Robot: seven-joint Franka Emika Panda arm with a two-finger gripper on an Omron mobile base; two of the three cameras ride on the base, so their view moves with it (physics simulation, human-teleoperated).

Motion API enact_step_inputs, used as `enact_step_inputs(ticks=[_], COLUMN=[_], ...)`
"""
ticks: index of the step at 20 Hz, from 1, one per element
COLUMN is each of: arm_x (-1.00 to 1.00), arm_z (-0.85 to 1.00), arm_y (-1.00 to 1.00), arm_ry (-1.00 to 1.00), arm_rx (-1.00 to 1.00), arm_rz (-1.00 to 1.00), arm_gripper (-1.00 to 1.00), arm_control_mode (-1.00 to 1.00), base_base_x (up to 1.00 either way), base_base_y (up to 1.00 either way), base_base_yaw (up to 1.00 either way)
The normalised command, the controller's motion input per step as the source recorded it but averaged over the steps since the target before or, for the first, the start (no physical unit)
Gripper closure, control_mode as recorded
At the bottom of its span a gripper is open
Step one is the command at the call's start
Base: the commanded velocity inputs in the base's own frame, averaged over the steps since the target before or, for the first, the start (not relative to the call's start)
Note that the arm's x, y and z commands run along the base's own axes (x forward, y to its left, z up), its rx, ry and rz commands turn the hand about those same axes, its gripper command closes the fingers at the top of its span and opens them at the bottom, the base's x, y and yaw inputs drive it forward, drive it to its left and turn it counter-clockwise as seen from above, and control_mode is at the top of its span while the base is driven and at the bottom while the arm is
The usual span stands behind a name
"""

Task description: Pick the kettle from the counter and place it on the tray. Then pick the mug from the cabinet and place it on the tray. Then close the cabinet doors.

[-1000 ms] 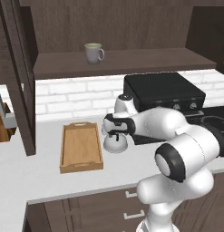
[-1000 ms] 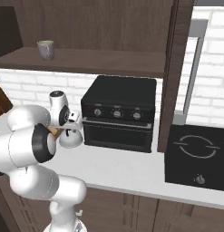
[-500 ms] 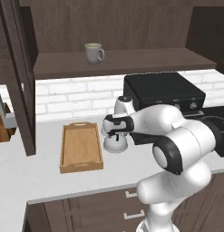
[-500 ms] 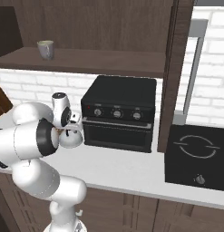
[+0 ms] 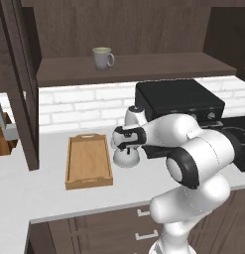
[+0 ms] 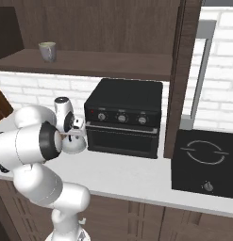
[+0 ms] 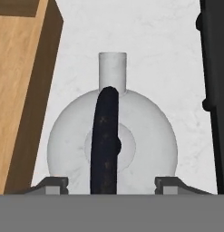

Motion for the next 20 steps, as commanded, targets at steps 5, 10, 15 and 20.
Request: enact_step_inputs(ticks=[5,10,15,20], arm_x=[0.00,-0.12,-0.44,-0.17], arm_z=[-0.03,0.07,0.43,0.44], arm_y=[0.00,0.00,0.05,0.35], arm_ry=[0.00,-0.13,-0.27,-0.06], arm_rx=[0.00,0.00,-0.01,0.00], arm_rz=[-0.02,-0.03,-0.06,-0.05], arm_gripper=[1.00,1.00,1.00,1.00], arm_control_mode=[-1.00,-1.00,-1.00,-1.00], base_base_x=[0.00,0.00,0.00,0.00], base_base_y=[0.00,0.00,0.00,0.00], base_base_yaw=[0.00,0.00,0.00,0.00])
